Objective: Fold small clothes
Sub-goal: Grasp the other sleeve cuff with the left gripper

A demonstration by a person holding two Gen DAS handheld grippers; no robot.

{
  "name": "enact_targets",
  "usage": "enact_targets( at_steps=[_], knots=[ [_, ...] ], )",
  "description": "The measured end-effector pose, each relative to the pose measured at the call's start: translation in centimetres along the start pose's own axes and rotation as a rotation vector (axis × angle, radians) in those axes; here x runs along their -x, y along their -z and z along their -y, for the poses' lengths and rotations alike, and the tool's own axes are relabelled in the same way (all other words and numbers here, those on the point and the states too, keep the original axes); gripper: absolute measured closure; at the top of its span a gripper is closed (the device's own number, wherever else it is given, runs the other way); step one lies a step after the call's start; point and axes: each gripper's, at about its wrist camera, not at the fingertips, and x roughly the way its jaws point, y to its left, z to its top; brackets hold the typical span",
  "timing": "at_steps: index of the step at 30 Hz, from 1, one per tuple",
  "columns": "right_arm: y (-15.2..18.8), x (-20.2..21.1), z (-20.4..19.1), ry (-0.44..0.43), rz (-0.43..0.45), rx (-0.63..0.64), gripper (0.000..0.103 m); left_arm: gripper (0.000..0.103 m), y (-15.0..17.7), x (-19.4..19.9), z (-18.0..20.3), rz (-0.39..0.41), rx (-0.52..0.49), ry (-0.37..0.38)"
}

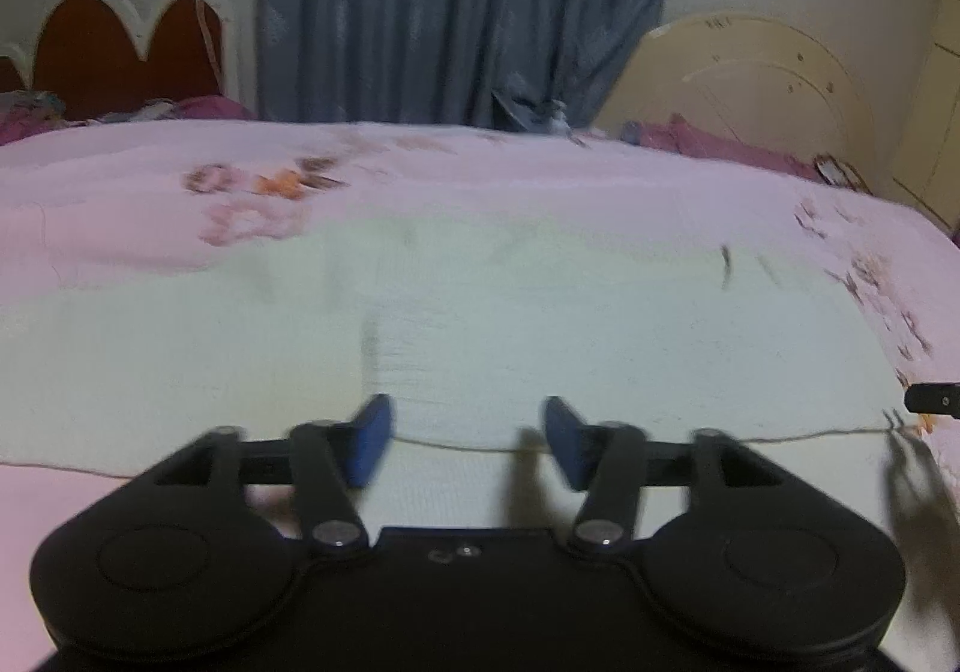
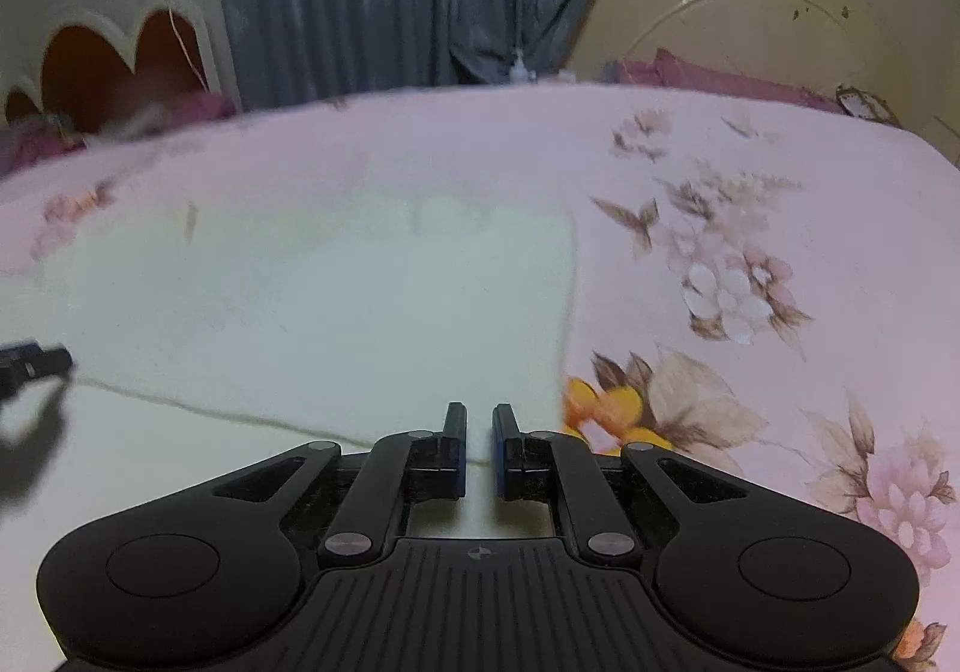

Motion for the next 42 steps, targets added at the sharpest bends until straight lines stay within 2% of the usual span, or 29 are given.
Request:
enact_targets(
  at_steps=[6,13,15,16,17,20,26,33,39,42],
  knots=[
    [-0.6,0.6,-3.2,-0.015,0.035,-0.01,0.095,0.033,0.5,3.3,-6.3,0.046,0.078,-0.093],
    [-1.2,-1.0,-8.0,-0.066,0.039,0.024,0.094,0.039,2.8,6.8,-17.4,0.045,0.258,-0.276],
    [-1.2,-1.4,-9.1,-0.078,0.038,0.023,0.086,0.04,3.4,7.7,-20.3,0.041,0.307,-0.326],
    [-1.1,-1.4,-9.5,-0.082,0.042,0.024,0.065,0.04,3.6,8.2,-21.5,0.043,0.328,-0.35],
    [-1.1,-1.4,-10.0,-0.084,0.054,0.029,0.051,0.04,3.7,8.7,-22.6,0.048,0.344,-0.368],
    [-1.0,-1.4,-11.5,-0.102,0.066,0.053,0.051,0.04,3.8,9.7,-24.7,0.059,0.375,-0.408],
    [-1.1,-1.4,-13.2,-0.109,0.073,0.059,0.051,0.04,3.7,9.6,-26.9,0.065,0.407,-0.42],
    [-1.3,-1.1,-13.7,-0.091,0.074,0.068,0.051,0.045,4.5,8.6,-28.8,0.056,0.491,-0.385],
    [-1.5,-1.2,-12.8,-0.065,0.068,0.062,0.051,0.049,5.0,8.6,-30.9,0.11,0.621,-0.333],
    [-1.6,-1.1,-12.5,-0.059,0.067,0.062,0.051,0.057,5.3,8.7,-32.5,0.15,0.729,-0.3]
  ],
)
